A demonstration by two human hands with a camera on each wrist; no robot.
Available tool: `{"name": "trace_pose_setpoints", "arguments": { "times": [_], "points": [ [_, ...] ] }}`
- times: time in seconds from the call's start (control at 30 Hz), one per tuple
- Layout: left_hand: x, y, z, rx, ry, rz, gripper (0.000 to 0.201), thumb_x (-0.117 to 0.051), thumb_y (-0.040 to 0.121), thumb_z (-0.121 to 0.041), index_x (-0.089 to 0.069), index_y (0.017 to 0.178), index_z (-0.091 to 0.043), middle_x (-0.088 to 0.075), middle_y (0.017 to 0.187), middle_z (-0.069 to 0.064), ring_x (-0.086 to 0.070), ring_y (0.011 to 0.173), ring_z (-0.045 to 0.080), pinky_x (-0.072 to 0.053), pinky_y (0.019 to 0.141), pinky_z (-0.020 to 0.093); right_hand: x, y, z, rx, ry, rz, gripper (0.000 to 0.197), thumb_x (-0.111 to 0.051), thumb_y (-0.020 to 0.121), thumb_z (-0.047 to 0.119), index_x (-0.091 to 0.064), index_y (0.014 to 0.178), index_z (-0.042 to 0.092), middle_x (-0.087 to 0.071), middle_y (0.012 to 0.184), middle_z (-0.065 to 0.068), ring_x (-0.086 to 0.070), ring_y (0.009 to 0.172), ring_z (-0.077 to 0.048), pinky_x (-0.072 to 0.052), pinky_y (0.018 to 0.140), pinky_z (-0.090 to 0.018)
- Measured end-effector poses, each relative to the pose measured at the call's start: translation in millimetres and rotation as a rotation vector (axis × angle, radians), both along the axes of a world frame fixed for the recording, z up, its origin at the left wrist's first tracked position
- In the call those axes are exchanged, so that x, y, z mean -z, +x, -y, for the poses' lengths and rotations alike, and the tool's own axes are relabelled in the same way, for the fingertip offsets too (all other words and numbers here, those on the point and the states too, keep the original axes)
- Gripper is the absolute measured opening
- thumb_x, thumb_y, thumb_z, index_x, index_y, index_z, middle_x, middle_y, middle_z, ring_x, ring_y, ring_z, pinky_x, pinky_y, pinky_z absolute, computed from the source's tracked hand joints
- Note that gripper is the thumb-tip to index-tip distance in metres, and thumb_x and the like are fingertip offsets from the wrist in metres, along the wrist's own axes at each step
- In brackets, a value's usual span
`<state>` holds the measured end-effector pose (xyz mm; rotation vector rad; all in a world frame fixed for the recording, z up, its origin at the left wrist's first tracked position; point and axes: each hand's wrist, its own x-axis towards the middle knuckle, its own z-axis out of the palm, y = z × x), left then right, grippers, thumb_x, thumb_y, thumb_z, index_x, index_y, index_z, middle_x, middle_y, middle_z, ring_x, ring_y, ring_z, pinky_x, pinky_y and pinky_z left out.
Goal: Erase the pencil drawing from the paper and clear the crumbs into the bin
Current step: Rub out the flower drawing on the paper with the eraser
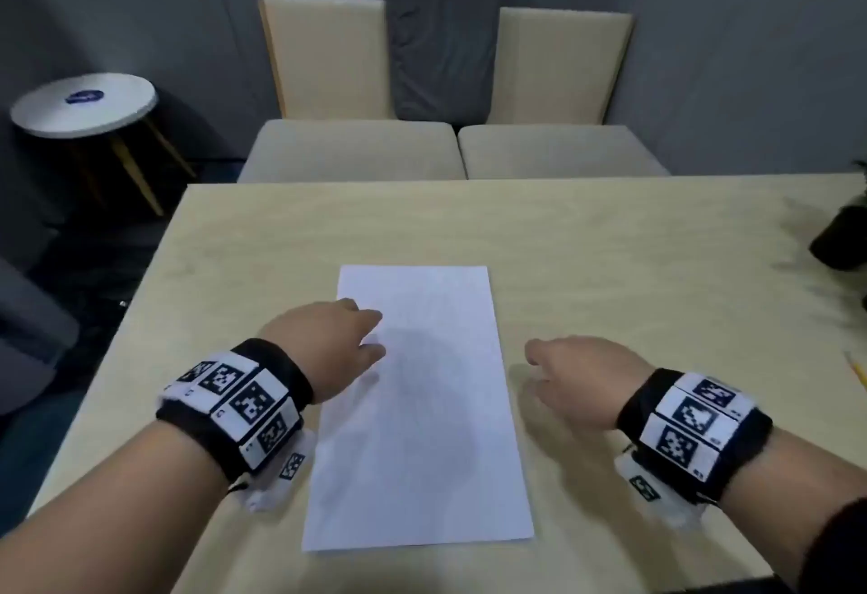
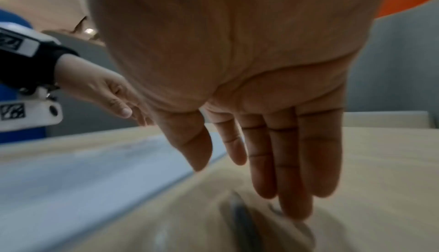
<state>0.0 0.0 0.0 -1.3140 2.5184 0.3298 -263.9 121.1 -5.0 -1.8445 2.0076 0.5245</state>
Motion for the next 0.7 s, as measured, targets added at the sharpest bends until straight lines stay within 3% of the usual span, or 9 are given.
{"name": "trace_pose_setpoints", "arguments": {
  "times": [0.07,0.13,0.2,0.27,0.37,0.43,0.57,0.7],
  "points": [
    [16.3,0.9,2.3,0.02,-0.018,0.107,0.04,-0.036,0.1,-0.049,-0.054,0.128,-0.028,-0.055,0.127,-0.008,-0.059,0.108,0.018,-0.048,0.085,0.034,14.8,-5.8,-2.1,-0.015,-0.019,-0.044,0.007,-0.037,0.097,0.028,-0.038,0.098,0.021,-0.051,0.082,0.001,-0.053,0.08,-0.027,-0.049,0.07,-0.037],
    [28.7,3.3,2.2,0.038,-0.004,0.191,0.034,-0.037,0.1,-0.049,-0.056,0.121,-0.032,-0.055,0.125,-0.008,-0.059,0.106,0.018,-0.044,0.078,0.032,24.3,-9.9,-3.5,-0.031,-0.023,-0.115,0.009,-0.033,0.098,0.028,-0.037,0.101,0.021,-0.042,0.076,0.004,-0.05,0.077,-0.026,-0.043,0.065,-0.036],
    [37.3,1.6,-2.1,0.068,-0.016,0.239,0.031,-0.037,0.099,-0.051,-0.058,0.114,-0.034,-0.055,0.121,-0.009,-0.059,0.103,0.018,-0.043,0.074,0.032,33.7,-11.5,-4.5,-0.055,-0.036,-0.149,0.012,-0.033,0.098,0.026,-0.038,0.108,0.02,-0.046,0.077,0.003,-0.052,0.073,-0.024,-0.042,0.059,-0.035],
    [41.8,0.1,-6.1,0.085,-0.064,0.279,0.032,-0.04,0.097,-0.054,-0.059,0.112,-0.034,-0.055,0.12,-0.008,-0.06,0.1,0.02,-0.048,0.076,0.034,41.0,-11.5,-4.9,-0.062,-0.067,-0.172,0.005,-0.036,0.097,0.021,-0.034,0.102,0.021,-0.05,0.079,-0.001,-0.052,0.068,-0.021,-0.042,0.056,-0.035],
    [45.0,0.6,-14.0,0.09,-0.117,0.288,0.038,-0.045,0.093,-0.06,-0.06,0.113,-0.03,-0.054,0.12,-0.004,-0.06,0.099,0.023,-0.052,0.081,0.038,45.8,-6.8,-7.2,-0.051,-0.138,-0.171,0.009,-0.038,0.094,0.016,-0.031,0.095,0.021,-0.048,0.077,-0.001,-0.045,0.062,-0.018,-0.034,0.05,-0.032],
    [43.8,2.4,-22.1,0.073,-0.109,0.287,0.045,-0.047,0.091,-0.064,-0.059,0.117,-0.029,-0.053,0.123,-0.003,-0.06,0.102,0.024,-0.052,0.083,0.039,44.5,-2.4,-12.2,-0.024,-0.174,-0.14,0.009,-0.039,0.092,0.015,-0.033,0.094,0.021,-0.048,0.077,-0.001,-0.045,0.062,-0.018,-0.034,0.05,-0.032],
    [42.0,6.6,-36.9,0.044,-0.099,0.26,0.046,-0.05,0.089,-0.066,-0.063,0.109,-0.026,-0.053,0.117,-0.002,-0.059,0.101,0.023,-0.053,0.084,0.041,49.2,3.5,-23.0,0.034,-0.202,-0.169,0.004,-0.039,0.093,0.024,-0.039,0.095,0.02,-0.05,0.079,0.002,-0.049,0.066,-0.017,-0.038,0.054,-0.032],
    [47.5,13.1,-48.8,0.043,-0.091,0.238,0.048,-0.048,0.089,-0.066,-0.06,0.113,-0.026,-0.052,0.115,-0.001,-0.057,0.102,0.024,-0.052,0.085,0.04,52.6,7.9,-25.0,0.035,-0.224,-0.2,0.008,-0.038,0.093,0.02,-0.046,0.093,0.018,-0.049,0.079,0.002,-0.052,0.073,-0.023,-0.04,0.059,-0.032]
  ]
}}
